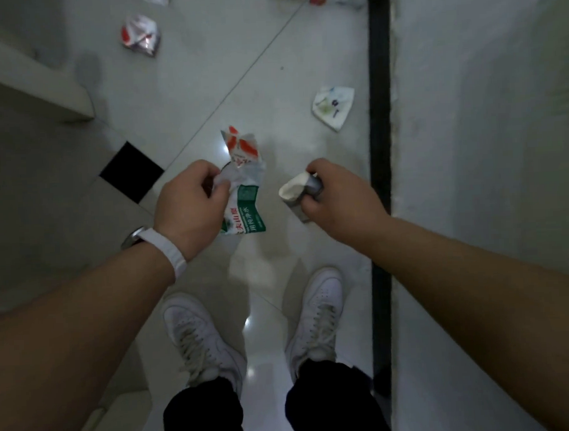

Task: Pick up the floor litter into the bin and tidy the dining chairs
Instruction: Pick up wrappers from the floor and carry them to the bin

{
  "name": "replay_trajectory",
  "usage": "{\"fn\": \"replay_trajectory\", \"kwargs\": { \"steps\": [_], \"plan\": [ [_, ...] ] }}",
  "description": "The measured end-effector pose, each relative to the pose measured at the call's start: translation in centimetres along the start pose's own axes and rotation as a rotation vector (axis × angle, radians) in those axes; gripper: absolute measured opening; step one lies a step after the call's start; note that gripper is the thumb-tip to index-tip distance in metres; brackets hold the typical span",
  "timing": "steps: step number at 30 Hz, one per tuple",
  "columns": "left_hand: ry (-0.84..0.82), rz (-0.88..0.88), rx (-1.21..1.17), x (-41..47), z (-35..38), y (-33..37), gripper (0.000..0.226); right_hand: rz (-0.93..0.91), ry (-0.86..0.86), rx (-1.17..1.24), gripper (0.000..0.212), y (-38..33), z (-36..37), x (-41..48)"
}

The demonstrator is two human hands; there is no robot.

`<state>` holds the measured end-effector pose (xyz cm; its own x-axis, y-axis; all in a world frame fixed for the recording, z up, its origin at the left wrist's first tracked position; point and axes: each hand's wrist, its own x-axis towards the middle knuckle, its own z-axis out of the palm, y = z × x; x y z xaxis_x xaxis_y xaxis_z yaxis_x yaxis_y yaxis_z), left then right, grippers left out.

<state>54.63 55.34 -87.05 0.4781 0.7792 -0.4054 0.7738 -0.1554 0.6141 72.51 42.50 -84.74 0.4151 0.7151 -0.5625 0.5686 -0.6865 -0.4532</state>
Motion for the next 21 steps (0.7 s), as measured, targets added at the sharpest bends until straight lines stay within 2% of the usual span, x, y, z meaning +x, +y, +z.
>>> {"fn": "replay_trajectory", "kwargs": {
  "steps": [5,9,17,21],
  "plan": [
    [0.070,-0.050,-0.161,-2.0,-5.2,7.9,0.008,-0.010,0.052,0.059,0.037,-4.0,-8.1,-3.8],
    [0.058,-0.049,-0.243,-4.1,-10.1,13.9,0.007,-0.004,0.114,0.107,0.032,-6.9,-13.7,-7.5],
    [0.112,0.003,-0.282,-9.9,-19.8,24.0,0.008,-0.034,0.194,0.157,0.029,-13.1,-23.2,-16.3],
    [0.149,0.091,-0.320,-12.7,-25.4,28.4,0.006,-0.085,0.242,0.189,0.027,-16.9,-28.1,-20.8]
  ]
}}
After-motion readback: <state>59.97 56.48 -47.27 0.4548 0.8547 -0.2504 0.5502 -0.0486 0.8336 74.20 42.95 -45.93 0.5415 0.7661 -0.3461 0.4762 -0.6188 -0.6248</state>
